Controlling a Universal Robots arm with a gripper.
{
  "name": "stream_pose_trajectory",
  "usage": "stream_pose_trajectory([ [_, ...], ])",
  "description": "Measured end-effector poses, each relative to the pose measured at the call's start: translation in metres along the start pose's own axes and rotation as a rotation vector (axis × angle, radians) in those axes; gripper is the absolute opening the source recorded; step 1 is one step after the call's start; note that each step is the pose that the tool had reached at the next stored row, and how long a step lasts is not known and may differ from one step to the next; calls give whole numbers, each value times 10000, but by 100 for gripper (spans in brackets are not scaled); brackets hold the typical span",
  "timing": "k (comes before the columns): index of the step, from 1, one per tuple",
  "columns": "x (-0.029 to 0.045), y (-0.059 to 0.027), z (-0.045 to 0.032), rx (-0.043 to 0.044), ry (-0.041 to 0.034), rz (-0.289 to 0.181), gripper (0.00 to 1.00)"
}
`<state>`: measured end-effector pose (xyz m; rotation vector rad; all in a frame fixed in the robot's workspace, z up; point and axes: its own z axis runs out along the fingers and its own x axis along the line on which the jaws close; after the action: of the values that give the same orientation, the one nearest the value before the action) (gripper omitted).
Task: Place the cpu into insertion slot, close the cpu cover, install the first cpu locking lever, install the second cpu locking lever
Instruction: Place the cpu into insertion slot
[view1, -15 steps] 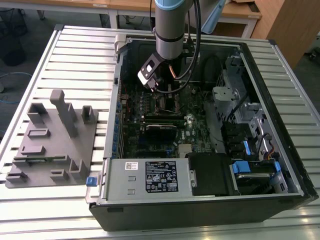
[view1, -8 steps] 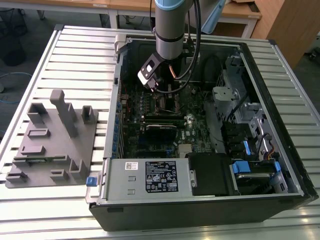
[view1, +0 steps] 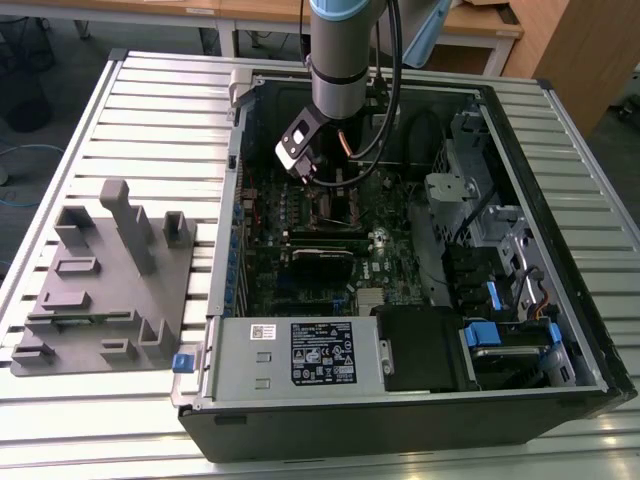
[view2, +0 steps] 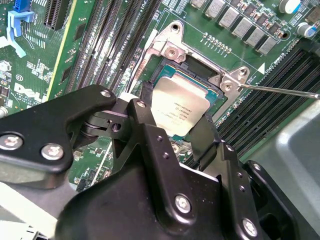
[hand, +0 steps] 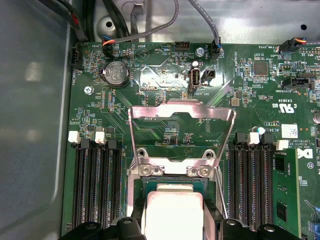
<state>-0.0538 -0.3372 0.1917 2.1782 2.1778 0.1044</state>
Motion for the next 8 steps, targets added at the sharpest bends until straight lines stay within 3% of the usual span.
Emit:
stream_pose_trajectory([
  [6, 2, 1, 5, -7, 11, 0, 55],
  [8, 1, 0, 3, -4, 6, 0, 61],
])
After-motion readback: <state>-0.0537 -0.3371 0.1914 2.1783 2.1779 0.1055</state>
